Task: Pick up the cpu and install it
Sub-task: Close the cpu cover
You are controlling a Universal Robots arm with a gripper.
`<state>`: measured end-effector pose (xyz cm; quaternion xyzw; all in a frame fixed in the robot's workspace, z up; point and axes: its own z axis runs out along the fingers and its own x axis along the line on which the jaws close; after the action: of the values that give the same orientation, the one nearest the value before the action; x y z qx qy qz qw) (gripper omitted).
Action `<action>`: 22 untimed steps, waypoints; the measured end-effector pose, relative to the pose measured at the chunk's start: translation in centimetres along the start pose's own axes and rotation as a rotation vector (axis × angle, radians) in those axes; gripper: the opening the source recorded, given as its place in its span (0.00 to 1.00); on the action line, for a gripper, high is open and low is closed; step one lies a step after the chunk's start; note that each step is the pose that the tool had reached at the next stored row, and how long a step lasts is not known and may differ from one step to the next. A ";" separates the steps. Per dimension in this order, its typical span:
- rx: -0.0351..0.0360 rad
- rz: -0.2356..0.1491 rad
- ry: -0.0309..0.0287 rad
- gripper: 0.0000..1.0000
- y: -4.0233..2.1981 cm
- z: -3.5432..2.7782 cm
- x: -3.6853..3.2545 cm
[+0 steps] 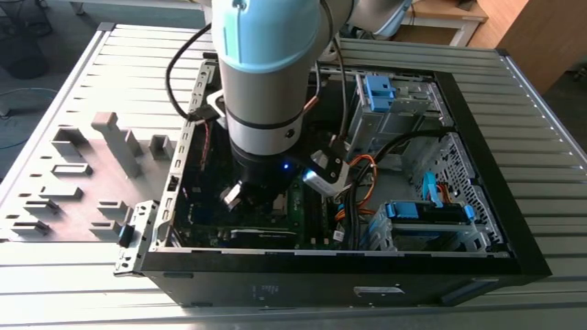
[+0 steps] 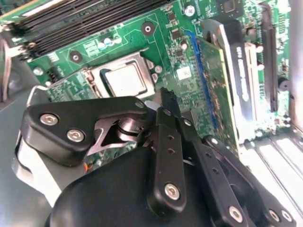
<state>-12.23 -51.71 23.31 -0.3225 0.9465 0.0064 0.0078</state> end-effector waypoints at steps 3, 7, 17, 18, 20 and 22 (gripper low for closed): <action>-0.0011 0.000 -0.0010 0.11 0.00 -0.40 -0.01; -0.0014 0.000 -0.0011 0.11 -0.58 -0.39 -0.86; -0.0026 -0.013 -0.0017 0.11 -1.33 -0.27 -2.59; -0.0026 -0.013 -0.0017 0.11 -1.26 -0.25 -2.73; -0.0025 -0.014 -0.0017 0.11 -1.08 -0.23 -3.02; -0.0027 -0.018 -0.0018 0.11 -1.05 -0.21 -3.16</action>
<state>-9.09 -50.62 23.57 -0.3311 0.9435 0.0079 0.0083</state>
